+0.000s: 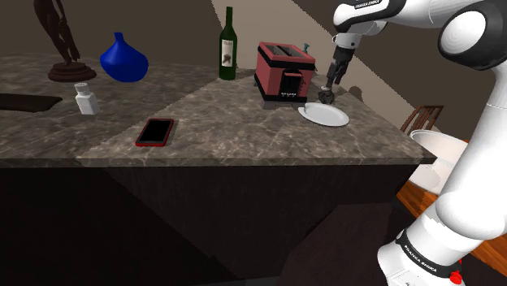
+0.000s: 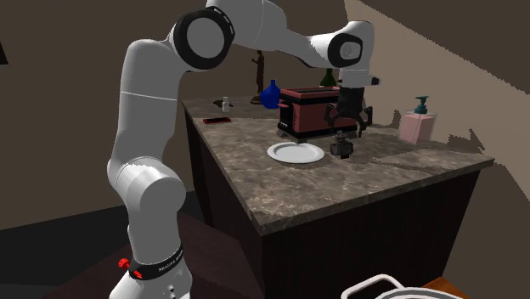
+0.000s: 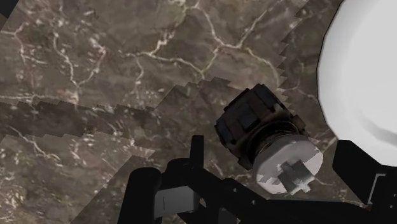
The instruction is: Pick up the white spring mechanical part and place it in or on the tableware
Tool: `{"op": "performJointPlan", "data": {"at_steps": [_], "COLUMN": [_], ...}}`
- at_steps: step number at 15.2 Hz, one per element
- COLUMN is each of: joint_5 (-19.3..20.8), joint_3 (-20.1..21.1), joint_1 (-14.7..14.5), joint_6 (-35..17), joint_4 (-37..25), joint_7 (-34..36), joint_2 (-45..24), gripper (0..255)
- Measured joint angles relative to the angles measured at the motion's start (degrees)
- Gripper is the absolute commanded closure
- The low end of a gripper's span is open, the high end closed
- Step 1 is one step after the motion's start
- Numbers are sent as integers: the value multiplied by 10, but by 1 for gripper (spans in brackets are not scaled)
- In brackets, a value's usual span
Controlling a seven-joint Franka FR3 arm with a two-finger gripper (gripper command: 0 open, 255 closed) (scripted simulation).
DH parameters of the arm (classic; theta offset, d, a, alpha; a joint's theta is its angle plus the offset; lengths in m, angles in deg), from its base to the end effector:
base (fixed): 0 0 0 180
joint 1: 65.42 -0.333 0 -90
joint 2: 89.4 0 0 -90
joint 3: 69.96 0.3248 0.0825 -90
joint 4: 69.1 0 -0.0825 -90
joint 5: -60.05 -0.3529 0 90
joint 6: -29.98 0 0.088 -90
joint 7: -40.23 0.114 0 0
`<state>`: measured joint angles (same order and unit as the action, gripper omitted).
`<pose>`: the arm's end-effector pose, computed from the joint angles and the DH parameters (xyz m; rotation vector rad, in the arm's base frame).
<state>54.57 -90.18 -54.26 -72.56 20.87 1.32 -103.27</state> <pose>0.5303 -0.2886 0.5160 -3.1233 -0.1867 0.0003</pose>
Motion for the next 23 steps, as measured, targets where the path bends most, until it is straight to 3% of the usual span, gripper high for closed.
{"op": "performJointPlan", "data": {"at_steps": [5, 6, 17, 22, 23], "joint_5": [0, 0, -4, 0, 0], "joint_3": [0, 0, 1, -1, -1], "joint_1": [0, 0, 0, 2, 2], "joint_6": [-3, -3, 2, 35, 35], "joint_4": [2, 2, -16, -37, -37], "joint_7": [0, 0, -3, 1, 1], "joint_2": [0, 0, 4, 0, 0], "gripper": [0, 255, 255, 255, 0]}}
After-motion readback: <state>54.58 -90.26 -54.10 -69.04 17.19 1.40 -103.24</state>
